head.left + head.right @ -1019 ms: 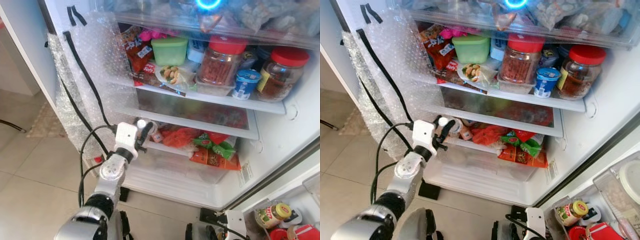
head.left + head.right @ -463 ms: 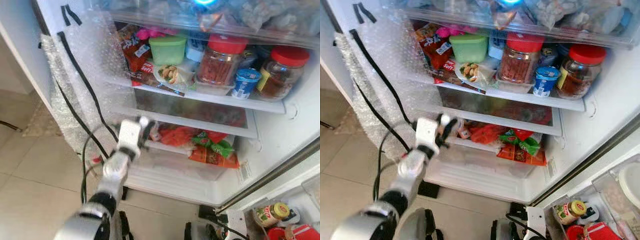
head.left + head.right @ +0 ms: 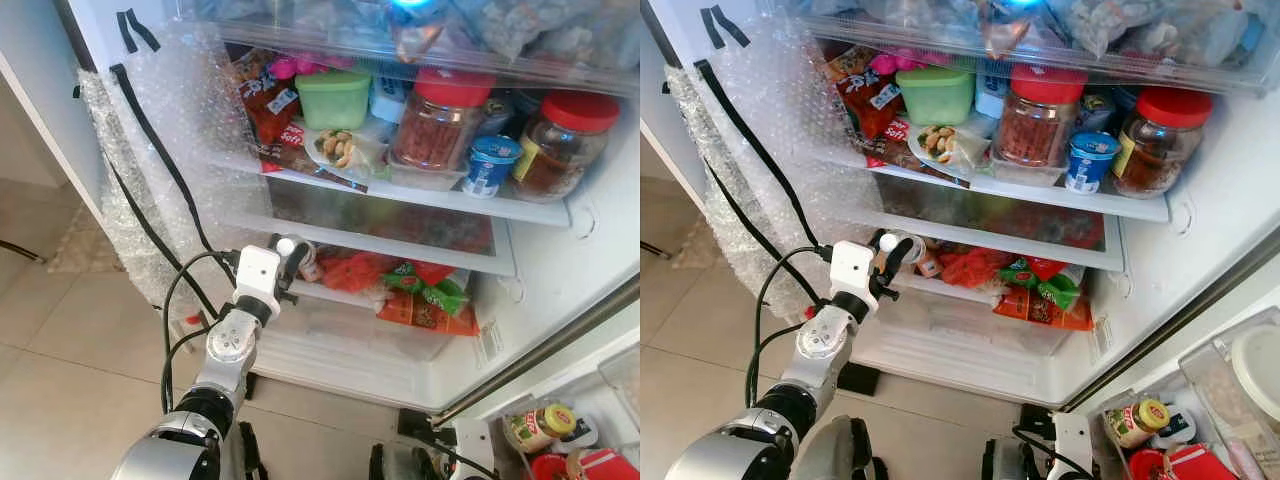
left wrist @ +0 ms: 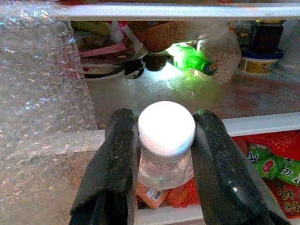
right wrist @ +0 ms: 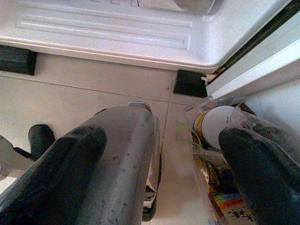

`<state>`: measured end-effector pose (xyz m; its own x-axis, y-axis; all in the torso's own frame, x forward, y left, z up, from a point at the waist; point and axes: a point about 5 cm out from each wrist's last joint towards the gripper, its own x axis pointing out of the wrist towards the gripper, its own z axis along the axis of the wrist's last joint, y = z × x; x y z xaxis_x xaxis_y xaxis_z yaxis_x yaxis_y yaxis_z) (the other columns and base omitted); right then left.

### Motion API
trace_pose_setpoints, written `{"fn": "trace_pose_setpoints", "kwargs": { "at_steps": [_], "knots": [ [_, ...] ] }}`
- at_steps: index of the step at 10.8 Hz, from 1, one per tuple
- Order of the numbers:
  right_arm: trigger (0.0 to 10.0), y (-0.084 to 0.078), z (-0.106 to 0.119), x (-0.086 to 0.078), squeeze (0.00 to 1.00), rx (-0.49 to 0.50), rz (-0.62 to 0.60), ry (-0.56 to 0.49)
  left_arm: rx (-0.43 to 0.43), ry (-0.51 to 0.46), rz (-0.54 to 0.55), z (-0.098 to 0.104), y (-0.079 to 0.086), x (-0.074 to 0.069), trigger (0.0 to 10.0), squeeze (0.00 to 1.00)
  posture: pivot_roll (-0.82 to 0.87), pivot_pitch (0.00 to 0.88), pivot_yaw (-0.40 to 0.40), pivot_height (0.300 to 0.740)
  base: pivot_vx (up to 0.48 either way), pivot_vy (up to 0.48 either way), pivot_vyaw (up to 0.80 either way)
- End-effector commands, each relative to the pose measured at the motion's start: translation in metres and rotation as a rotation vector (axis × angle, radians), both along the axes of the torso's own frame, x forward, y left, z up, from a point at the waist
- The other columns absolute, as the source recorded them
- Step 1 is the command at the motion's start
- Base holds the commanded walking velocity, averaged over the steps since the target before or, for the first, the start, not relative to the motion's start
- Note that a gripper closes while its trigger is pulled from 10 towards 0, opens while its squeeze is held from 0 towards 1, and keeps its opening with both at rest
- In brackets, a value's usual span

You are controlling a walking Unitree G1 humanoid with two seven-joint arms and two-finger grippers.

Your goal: Restocking fridge

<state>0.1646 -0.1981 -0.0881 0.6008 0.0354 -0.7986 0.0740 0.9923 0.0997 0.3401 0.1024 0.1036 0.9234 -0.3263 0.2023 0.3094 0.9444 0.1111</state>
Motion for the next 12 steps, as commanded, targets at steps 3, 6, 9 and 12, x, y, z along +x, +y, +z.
{"fn": "trace_pose_setpoints", "kwargs": {
  "at_steps": [3, 6, 9, 12],
  "knots": [
    [10.0, 0.004, -0.0132, -0.0297, 0.0, 0.015, 0.0, 0.117, 0.002, -0.036, -0.012, 0.0049, -0.0019, -0.0009, 10.0, 0.0, -0.23, 0.127, -0.042, 0.636, 0.181, 0.0, 0.0],
    [10.0, 0.0037, -0.013, -0.0292, 0.0, 0.016, 0.003, 0.117, 0.0, -0.037, -0.018, 0.0053, -0.0037, -0.001, 10.0, 0.0, -0.22, 0.117, -0.042, 0.636, 0.3, 0.0, 0.0],
    [10.0, 0.0038, -0.0127, -0.0284, 0.0, 0.016, 0.004, 0.115, -0.004, -0.041, -0.034, 0.0071, -0.0062, -0.0005, 10.0, 0.0, -0.22, 0.104, -0.038, 0.636, 0.291, 0.0, 0.0],
    [10.0, 0.0046, -0.0122, -0.0267, 0.0, 0.018, 0.003, 0.111, -0.007, -0.047, -0.038, 0.0095, -0.0063, 0.0006, 10.0, 0.0, -0.22, 0.103, -0.038, 0.636, 0.089, 0.0, 0.0]
  ]
}}
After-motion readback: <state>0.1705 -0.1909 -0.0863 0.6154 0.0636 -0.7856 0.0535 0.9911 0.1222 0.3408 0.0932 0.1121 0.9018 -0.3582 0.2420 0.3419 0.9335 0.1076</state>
